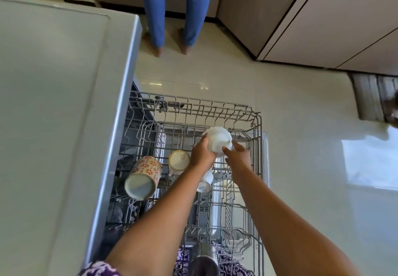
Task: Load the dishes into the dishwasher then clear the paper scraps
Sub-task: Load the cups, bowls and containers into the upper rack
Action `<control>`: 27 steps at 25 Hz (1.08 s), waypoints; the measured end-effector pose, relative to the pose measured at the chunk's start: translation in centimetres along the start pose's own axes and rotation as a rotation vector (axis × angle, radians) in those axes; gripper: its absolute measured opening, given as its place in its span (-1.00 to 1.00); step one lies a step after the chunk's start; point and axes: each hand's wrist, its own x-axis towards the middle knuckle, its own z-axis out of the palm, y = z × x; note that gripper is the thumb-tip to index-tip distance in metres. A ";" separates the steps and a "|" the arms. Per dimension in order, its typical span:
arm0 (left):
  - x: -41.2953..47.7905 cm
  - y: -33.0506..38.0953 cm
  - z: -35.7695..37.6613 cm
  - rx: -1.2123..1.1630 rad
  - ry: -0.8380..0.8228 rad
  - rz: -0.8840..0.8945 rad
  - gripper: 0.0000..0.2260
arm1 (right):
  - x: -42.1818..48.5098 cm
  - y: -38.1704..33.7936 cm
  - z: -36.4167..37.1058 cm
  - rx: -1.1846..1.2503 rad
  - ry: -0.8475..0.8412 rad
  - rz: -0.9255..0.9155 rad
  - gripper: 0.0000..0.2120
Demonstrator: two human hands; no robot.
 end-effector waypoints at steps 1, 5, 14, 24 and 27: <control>-0.5 -0.1 0.0 0.000 -0.006 0.010 -0.45 | -0.5 0.1 -0.1 -0.012 -0.020 -0.013 -0.47; -2.4 -0.3 0.0 -0.024 0.003 0.015 -0.49 | -2.1 0.3 -1.0 -0.075 -0.083 -0.063 -0.49; -12.2 -1.0 4.1 -0.275 0.243 0.006 -0.62 | -6.6 1.4 -7.7 -0.188 -0.126 -0.237 -0.56; -20.4 -1.6 17.1 0.009 0.078 -0.001 -0.47 | -6.1 6.1 -14.8 -0.324 -0.084 -0.262 -0.60; -21.1 -2.2 17.7 0.099 0.027 -0.055 -0.58 | -5.8 7.8 -15.1 -0.265 -0.194 -0.137 -0.73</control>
